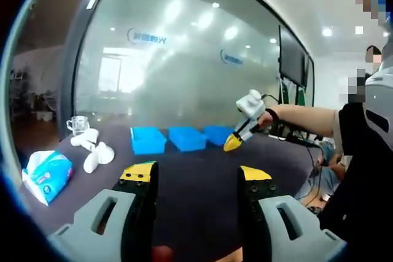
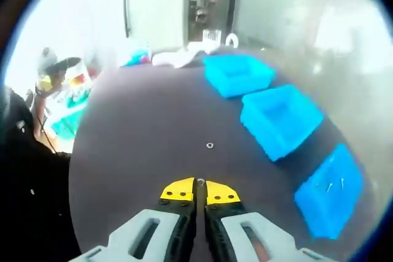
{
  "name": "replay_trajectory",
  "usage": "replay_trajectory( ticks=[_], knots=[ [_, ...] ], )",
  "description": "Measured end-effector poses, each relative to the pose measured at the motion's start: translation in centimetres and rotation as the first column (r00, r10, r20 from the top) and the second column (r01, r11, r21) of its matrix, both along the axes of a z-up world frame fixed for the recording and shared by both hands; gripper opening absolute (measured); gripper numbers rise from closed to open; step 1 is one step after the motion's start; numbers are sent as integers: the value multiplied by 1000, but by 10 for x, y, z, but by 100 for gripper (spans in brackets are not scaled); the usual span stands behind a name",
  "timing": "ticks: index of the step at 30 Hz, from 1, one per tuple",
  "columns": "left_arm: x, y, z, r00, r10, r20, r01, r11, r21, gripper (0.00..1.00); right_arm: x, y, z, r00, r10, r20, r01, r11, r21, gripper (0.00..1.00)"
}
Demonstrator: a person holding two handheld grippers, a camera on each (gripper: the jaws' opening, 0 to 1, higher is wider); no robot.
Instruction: Sort the screws, nuts, and washers into the corresponding bins
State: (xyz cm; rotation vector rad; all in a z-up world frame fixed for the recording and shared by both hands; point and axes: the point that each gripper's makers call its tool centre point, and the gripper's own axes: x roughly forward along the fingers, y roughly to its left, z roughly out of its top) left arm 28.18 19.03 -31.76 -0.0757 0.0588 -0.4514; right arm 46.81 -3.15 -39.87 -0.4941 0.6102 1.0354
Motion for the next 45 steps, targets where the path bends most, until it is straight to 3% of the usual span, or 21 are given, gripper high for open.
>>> replay_trajectory(
  ticks=[5,10,13,15,16,17,20,22,29,31,35,41,45],
  knots=[
    [2,-8,3,1000,-20,4,20,1000,8,51,-11,-17,26,995,-82,58,74,988,136,1],
    [3,-13,6,999,-33,13,33,999,-6,51,-23,-30,50,971,-164,174,120,963,241,1],
    [4,-13,5,999,-33,11,33,999,-8,51,-37,-33,59,958,-199,208,130,943,306,1],
    [5,-13,5,999,-34,10,34,999,-8,51,-38,-38,69,932,-260,252,154,915,372,1],
    [5,-13,5,999,-35,10,35,999,-7,51,-38,-41,78,914,-300,272,165,890,426,1],
    [5,-13,5,999,-36,11,36,999,-6,51,-37,-45,85,895,-345,281,183,861,474,1],
    [4,-13,6,999,-39,14,39,999,-3,51,-37,-55,95,863,-416,288,213,814,540,1],
    [3,-13,6,999,-38,14,38,999,-5,51,-36,-58,94,860,-423,284,218,810,544,1],
    [2,-8,6,999,-29,15,29,1000,-2,51,-28,-63,103,822,-478,310,231,777,586,1],
    [2,-6,6,1000,-25,14,25,1000,-2,51,-22,-62,109,802,-496,332,230,770,595,1],
    [2,-3,6,1000,-18,15,18,1000,-4,51,-6,-53,118,791,-508,341,234,766,599,1],
    [3,2,5,1000,-6,13,6,1000,-5,51,23,-30,131,789,-499,359,205,764,611,1],
    [2,3,6,1000,-3,11,3,1000,0,51,50,-16,127,795,-495,350,211,768,604,1]
  ],
)
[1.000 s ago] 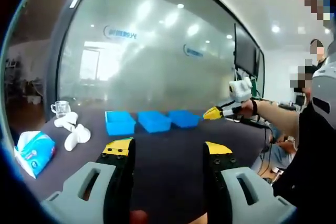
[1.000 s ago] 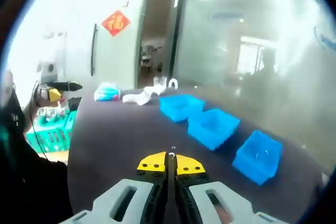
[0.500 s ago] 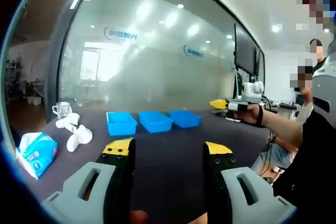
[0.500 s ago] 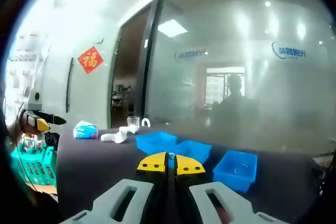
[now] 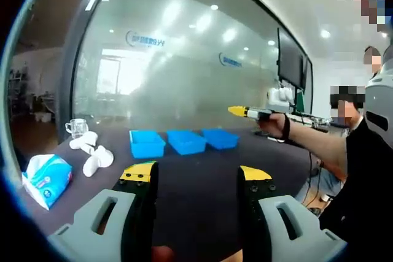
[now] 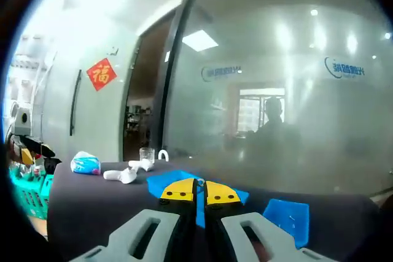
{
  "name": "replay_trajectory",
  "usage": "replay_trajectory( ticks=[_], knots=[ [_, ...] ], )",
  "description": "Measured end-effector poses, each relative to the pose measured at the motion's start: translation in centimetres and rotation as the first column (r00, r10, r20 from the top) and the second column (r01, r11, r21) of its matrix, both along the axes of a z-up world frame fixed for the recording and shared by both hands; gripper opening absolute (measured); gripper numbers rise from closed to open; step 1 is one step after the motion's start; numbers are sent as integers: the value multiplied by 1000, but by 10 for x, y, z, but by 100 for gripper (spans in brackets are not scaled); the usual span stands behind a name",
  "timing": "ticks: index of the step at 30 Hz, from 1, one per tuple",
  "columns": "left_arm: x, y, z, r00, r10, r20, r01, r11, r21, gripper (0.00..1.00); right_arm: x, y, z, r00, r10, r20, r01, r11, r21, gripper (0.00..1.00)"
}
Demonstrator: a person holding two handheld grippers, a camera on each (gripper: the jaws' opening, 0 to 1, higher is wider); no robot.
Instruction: Sort the screws, nuts, and washers into the corresponding bins
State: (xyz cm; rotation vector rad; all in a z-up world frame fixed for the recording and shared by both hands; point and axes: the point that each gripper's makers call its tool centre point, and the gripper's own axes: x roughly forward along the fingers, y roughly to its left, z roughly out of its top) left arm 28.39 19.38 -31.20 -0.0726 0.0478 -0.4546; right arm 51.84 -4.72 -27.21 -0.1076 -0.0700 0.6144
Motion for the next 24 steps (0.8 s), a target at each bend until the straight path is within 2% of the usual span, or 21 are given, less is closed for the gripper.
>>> replay_trajectory(
  ticks=[5,7,10,13,18,24],
  knots=[
    [-1,2,3,1000,6,7,-6,1000,0,51,32,14,-8,999,-9,-44,8,1000,-14,1],
    [-2,3,3,1000,8,7,-8,1000,2,51,43,18,-11,999,-33,-40,31,998,-51,1],
    [-3,4,4,1000,14,11,-14,1000,3,51,57,26,-14,997,-34,-66,30,998,-52,1],
    [-3,6,6,1000,21,14,-21,1000,-1,51,73,27,-21,994,-68,-81,61,994,-95,1],
    [-5,9,7,999,29,15,-29,1000,4,51,104,35,-24,991,-83,-109,74,994,-87,1],
    [-7,10,9,999,35,17,-35,999,6,51,122,44,-34,983,-97,-154,86,993,-78,1]
  ],
)
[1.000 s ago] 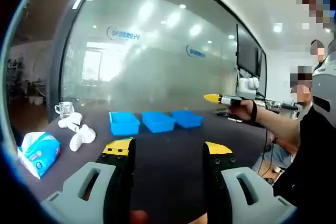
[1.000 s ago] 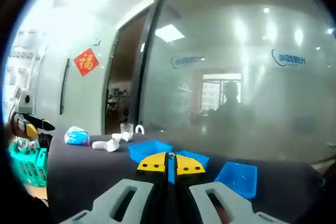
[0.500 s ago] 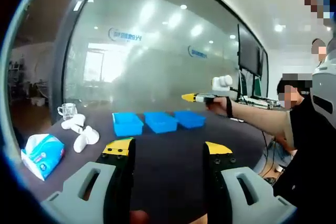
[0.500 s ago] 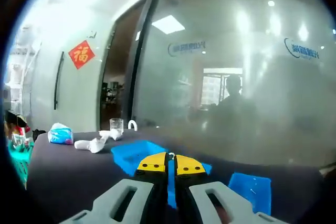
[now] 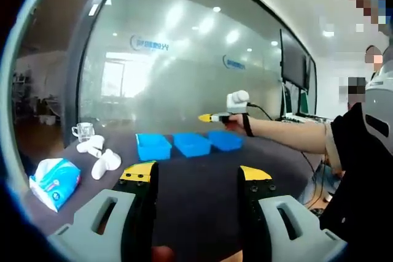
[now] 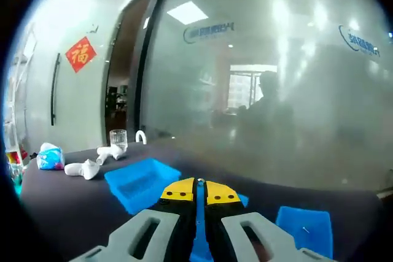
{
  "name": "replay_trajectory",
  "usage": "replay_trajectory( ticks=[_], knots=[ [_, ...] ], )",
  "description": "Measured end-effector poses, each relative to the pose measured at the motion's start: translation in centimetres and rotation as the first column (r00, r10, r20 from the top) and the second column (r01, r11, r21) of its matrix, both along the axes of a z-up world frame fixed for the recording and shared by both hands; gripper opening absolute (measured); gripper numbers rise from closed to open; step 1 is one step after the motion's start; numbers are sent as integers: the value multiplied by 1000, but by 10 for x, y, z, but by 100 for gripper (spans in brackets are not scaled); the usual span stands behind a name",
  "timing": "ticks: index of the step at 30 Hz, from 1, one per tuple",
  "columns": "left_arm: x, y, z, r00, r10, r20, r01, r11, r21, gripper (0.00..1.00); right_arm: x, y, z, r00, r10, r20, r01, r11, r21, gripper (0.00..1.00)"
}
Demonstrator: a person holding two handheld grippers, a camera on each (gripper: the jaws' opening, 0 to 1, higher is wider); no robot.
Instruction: Sort the screws, nuts, and washers into the corresponding bins
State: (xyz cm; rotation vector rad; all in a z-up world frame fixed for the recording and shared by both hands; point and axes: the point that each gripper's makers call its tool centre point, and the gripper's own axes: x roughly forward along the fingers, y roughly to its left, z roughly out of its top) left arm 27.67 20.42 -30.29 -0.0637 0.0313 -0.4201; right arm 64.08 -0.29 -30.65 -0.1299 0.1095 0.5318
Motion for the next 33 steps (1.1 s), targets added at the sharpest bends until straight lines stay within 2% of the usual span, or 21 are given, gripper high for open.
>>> replay_trajectory(
  ticks=[5,13,16,19,22,29,33],
  knots=[
    [-1,1,1,1000,6,2,-6,1000,3,51,6,4,-4,1000,-8,-22,8,1000,1,1],
    [-3,2,1,1000,8,2,-8,1000,5,51,3,10,-7,1000,1,-25,-1,1000,-7,2],
    [-4,1,1,1000,7,2,-7,1000,6,51,3,9,-6,1000,-4,-7,4,1000,-17,5],
    [-5,1,0,1000,8,2,-8,1000,8,51,0,9,-3,1000,0,19,0,1000,-18,20],
    [-5,0,1,1000,8,4,-8,1000,8,51,-2,7,-2,1000,0,26,0,1000,-25,21],
    [-6,0,3,1000,7,8,-7,1000,12,51,-20,3,-5,999,36,23,-36,999,-12,25],
    [-6,2,3,1000,13,10,-13,1000,16,51,-38,-1,-13,998,64,4,-64,998,-16,26]
  ],
)
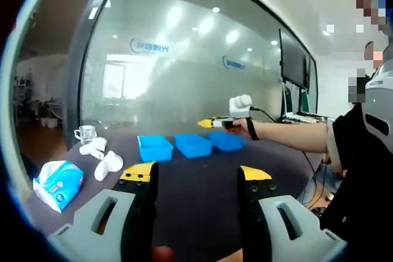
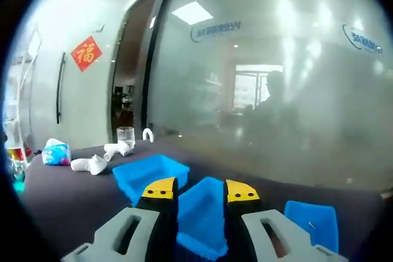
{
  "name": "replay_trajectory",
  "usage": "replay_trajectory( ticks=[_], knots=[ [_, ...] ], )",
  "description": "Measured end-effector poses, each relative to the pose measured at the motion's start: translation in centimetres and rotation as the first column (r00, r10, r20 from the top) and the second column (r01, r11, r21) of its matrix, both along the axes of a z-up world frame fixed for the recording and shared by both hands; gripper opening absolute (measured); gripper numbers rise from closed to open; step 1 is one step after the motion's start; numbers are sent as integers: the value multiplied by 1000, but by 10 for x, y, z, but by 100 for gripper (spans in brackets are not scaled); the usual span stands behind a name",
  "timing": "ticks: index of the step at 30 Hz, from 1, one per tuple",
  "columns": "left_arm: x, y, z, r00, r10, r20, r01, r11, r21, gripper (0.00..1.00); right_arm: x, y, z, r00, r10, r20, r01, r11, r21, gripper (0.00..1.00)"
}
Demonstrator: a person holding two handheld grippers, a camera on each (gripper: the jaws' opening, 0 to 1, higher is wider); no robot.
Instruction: Sort the screws, nuts, and washers into the corresponding bins
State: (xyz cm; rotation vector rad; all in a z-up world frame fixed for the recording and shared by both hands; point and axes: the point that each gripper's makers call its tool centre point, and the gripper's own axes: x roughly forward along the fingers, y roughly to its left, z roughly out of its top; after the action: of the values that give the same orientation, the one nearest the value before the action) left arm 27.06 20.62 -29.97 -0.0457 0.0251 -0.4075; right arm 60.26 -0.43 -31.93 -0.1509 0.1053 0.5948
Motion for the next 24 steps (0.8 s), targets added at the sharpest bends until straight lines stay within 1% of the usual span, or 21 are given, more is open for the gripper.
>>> replay_trajectory(
  ticks=[4,7,11,12,15,17,18,24],
  knots=[
    [0,3,1,1000,6,3,-6,1000,0,51,-26,-7,-2,999,33,6,-33,999,-5,27],
    [2,4,0,1000,8,3,-8,1000,0,51,-51,-13,1,998,54,14,-55,998,19,28],
    [4,2,-1,1000,4,2,-4,1000,1,51,-83,-22,5,997,78,30,-79,996,31,28],
    [4,1,-1,1000,1,2,-1,1000,1,51,-94,-24,7,996,88,35,-89,995,49,28],
    [7,-1,-2,1000,-8,8,8,1000,-6,51,-113,-31,7,993,111,32,-113,992,58,28],
    [9,-3,-3,1000,-24,2,24,999,-30,51,-126,-37,7,992,120,35,-122,991,58,29],
    [10,-3,-3,1000,-24,3,24,999,-31,51,-132,-41,6,992,120,36,-122,991,59,29],
    [16,-2,-11,1000,-23,-10,23,1000,-16,51,-167,-71,10,993,109,51,-114,989,93,29]
  ],
)
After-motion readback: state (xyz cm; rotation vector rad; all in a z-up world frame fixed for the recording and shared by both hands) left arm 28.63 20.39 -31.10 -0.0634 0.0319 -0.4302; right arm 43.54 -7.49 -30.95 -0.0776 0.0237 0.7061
